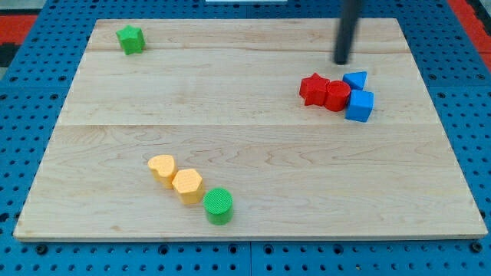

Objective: Move the green circle to the left

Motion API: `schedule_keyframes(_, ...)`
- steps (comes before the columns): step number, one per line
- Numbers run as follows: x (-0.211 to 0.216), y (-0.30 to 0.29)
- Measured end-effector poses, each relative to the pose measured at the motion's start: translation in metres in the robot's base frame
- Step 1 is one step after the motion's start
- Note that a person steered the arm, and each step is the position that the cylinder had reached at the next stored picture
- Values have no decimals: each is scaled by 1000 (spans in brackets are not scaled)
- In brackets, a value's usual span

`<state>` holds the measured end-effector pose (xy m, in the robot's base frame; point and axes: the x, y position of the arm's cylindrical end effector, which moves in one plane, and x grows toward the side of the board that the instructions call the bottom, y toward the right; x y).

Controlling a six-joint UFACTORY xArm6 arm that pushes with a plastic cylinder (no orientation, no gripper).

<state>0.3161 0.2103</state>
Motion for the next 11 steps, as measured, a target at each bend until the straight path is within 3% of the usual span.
schedule_keyframes(1, 95, 42)
schedule_keyframes(2, 163, 38)
schedule_keyframes(4, 248, 34)
schedule_keyframes(5, 274, 22)
schedule_keyframes(6, 294, -53)
schedule_keyframes(7, 296, -165)
schedule_keyframes(8, 296, -213)
schedule_keyframes(11, 296, -210)
